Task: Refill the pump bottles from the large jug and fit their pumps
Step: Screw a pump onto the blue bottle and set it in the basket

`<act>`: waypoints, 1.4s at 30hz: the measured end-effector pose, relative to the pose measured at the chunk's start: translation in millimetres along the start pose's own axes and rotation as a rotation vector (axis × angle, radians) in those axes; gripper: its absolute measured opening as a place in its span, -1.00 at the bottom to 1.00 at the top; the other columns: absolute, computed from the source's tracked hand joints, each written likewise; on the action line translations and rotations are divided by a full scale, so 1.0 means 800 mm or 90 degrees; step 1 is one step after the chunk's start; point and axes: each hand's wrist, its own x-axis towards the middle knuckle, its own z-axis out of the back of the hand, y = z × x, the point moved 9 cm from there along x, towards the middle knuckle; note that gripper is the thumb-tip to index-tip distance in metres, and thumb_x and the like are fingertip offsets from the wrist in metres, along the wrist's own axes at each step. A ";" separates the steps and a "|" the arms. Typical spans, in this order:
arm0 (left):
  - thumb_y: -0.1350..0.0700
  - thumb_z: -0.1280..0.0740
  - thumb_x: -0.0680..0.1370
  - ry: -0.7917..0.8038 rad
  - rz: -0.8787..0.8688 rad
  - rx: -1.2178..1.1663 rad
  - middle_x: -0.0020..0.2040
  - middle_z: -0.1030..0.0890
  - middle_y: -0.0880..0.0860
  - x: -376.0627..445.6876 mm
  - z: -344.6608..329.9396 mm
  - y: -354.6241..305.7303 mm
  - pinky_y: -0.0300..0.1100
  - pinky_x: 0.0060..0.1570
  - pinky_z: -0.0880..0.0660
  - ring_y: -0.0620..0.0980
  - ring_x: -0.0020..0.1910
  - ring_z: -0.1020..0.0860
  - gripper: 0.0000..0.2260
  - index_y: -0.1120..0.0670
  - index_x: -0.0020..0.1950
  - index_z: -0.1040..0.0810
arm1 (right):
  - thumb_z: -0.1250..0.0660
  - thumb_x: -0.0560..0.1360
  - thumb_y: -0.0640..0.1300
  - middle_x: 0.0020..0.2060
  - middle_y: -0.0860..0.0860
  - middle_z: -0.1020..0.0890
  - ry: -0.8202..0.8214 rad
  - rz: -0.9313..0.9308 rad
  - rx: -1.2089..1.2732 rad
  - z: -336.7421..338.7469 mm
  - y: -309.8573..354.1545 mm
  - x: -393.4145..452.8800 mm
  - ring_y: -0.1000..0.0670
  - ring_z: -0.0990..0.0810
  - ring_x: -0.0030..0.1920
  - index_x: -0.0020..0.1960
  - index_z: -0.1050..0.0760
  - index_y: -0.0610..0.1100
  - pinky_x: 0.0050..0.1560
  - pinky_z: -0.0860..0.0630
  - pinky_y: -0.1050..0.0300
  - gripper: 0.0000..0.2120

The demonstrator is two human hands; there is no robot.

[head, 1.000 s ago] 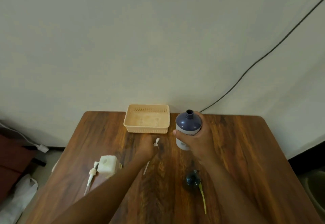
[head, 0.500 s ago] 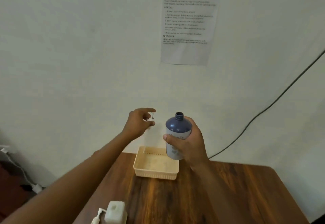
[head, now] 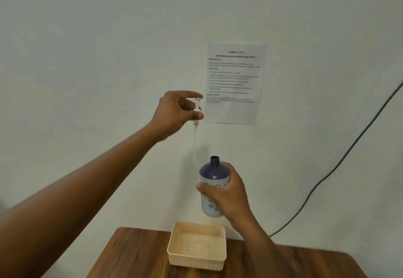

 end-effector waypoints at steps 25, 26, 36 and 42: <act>0.23 -0.60 0.43 0.052 -0.056 -0.093 0.07 -0.72 0.24 -0.011 -0.035 -0.101 0.06 0.20 -0.65 0.16 0.07 -0.72 -0.53 0.08 0.33 -0.63 | -0.61 0.35 0.00 -0.08 0.25 -0.58 -0.010 -0.005 -0.023 0.020 0.021 -0.009 0.21 -0.64 -0.13 0.12 -0.43 0.16 -0.24 -0.56 0.39 -0.53; 0.22 -0.60 0.44 0.053 -0.054 -0.091 0.06 -0.73 0.22 -0.014 -0.037 -0.099 0.06 0.20 -0.65 0.13 0.06 -0.73 -0.53 0.07 0.33 -0.63 | -0.61 0.35 0.01 -0.05 0.25 -0.58 -0.013 -0.004 -0.028 0.021 0.023 -0.009 0.15 -0.65 -0.13 0.17 -0.42 0.15 -0.18 -0.59 0.34 -0.50; 0.13 -0.62 0.43 0.061 -0.030 -0.059 -0.04 -0.75 -0.05 -0.053 -0.075 -0.061 -0.49 -0.17 -0.56 -0.06 -0.04 -0.73 -0.54 -0.05 0.31 -0.64 | -0.58 0.35 0.12 0.10 0.21 -0.58 -0.015 -0.018 -0.027 0.027 0.028 0.000 0.06 -0.62 0.06 0.17 -0.42 0.12 0.17 -0.58 0.07 -0.50; 0.15 -0.62 0.43 0.059 -0.022 -0.054 -0.07 -0.75 -0.04 -0.073 -0.089 -0.044 -0.53 -0.19 -0.53 -0.13 -0.06 -0.72 -0.57 -0.08 0.27 -0.67 | -0.51 0.39 0.18 0.19 0.14 -0.44 -0.041 -0.064 -0.089 0.036 0.022 0.003 0.07 -0.48 0.13 0.32 -0.25 0.17 0.22 -0.48 0.11 -0.37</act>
